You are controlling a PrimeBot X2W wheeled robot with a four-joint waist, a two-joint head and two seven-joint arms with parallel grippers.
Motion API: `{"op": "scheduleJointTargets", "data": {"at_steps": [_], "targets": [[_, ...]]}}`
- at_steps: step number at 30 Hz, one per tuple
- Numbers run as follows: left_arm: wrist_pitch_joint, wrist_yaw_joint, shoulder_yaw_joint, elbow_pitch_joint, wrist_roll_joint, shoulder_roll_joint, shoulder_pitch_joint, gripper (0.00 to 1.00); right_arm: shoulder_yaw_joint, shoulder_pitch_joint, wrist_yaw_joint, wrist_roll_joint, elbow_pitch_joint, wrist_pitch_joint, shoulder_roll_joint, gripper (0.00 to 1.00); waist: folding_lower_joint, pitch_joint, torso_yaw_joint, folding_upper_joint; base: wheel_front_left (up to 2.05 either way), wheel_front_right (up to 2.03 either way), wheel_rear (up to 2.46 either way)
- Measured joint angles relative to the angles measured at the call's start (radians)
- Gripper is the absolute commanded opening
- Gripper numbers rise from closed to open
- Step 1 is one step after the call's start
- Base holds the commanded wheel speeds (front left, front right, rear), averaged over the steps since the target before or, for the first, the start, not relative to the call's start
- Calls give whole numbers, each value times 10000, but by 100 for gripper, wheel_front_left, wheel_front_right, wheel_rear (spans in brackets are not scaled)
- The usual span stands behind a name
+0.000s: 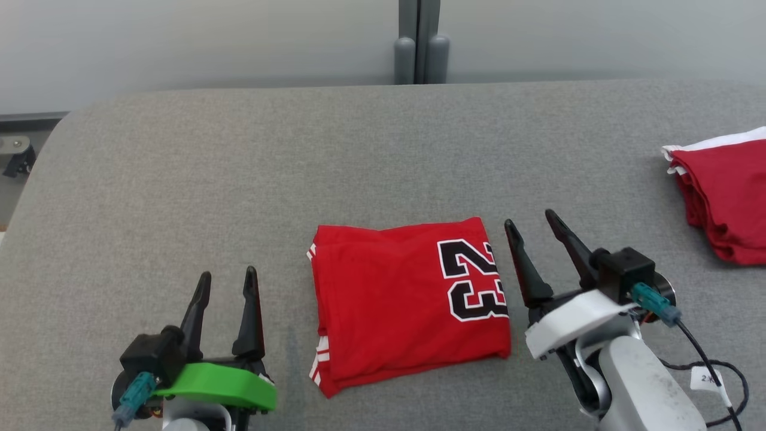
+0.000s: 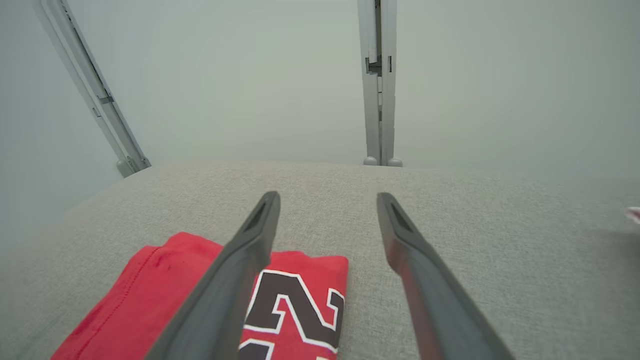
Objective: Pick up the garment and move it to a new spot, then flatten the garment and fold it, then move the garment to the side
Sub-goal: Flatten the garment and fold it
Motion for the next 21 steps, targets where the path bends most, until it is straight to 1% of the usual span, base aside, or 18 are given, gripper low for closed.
{"op": "scheduleJointTargets", "data": {"at_steps": [5, 9, 14, 21], "targets": [[0, 63, -17, -27, -17, 0, 406, 100, -1039, 776, 0, 42, -280, 0, 2, 100, 0, -192, -227, 0, 0, 0, 0], [0, 69, -17, -48, -36, 0, 635, 100, -1645, 1391, 0, 138, -516, 0, 2, 100, 0, -293, -339, 0, 0, 0, 0], [0, 81, -2, -65, -35, 0, 749, 100, -1983, 1910, 0, 184, -706, 0, 0, 100, 0, -336, -413, 0, 0, 0, 0], [0, 94, 29, -46, -2, 0, 801, 100, -1996, 2077, 0, 268, -826, 0, 2, 100, 0, -364, -489, -1, 0, 0, 0]]}}
